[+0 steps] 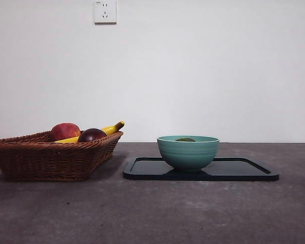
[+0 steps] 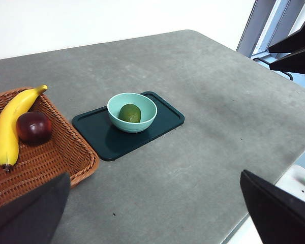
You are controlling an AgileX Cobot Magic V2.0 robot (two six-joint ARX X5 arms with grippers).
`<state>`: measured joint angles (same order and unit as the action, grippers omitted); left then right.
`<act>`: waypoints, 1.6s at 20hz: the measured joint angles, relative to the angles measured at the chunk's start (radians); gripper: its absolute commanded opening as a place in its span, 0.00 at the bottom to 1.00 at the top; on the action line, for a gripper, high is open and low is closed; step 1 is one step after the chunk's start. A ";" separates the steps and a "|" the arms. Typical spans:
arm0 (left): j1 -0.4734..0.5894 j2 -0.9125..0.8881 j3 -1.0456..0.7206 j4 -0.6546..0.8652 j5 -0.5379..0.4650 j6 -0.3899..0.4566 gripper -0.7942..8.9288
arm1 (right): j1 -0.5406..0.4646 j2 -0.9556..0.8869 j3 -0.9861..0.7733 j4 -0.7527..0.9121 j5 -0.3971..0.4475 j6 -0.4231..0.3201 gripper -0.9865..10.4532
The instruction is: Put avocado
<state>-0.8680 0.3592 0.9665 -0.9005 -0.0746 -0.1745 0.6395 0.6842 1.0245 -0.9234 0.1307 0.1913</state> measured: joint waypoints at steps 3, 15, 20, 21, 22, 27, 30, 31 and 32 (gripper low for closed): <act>0.000 0.000 0.000 0.000 0.000 0.000 0.12 | 0.000 0.000 0.000 -0.006 0.000 0.001 0.12; 0.000 0.000 0.000 0.000 0.000 0.000 0.11 | 0.000 0.001 0.000 -0.005 0.000 0.001 0.12; 0.210 -0.010 -0.093 0.168 -0.002 0.208 0.11 | 0.000 0.001 0.000 -0.005 0.000 0.001 0.12; 0.314 -0.014 -0.164 0.274 -0.002 0.240 0.11 | 0.000 0.001 0.000 -0.005 0.000 0.001 0.12; 0.397 -0.019 -0.227 0.360 -0.003 0.243 0.11 | 0.000 0.001 0.000 -0.005 0.000 0.001 0.12; 0.799 -0.114 -0.631 0.705 -0.002 0.104 0.11 | 0.000 0.001 0.000 -0.005 0.000 0.001 0.12; 0.919 -0.230 -0.797 0.769 -0.003 0.046 0.11 | 0.000 0.001 0.000 -0.005 0.000 0.001 0.12; 0.938 -0.264 -0.823 0.762 -0.003 0.045 0.11 | 0.000 0.001 0.000 -0.005 0.000 0.001 0.12; 0.945 -0.285 -0.838 0.764 -0.003 0.046 0.11 | 0.000 0.001 0.000 -0.005 0.000 0.001 0.12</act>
<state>0.0772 0.0746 0.1284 -0.1364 -0.0772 -0.1287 0.6395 0.6849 1.0245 -0.9287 0.1307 0.1921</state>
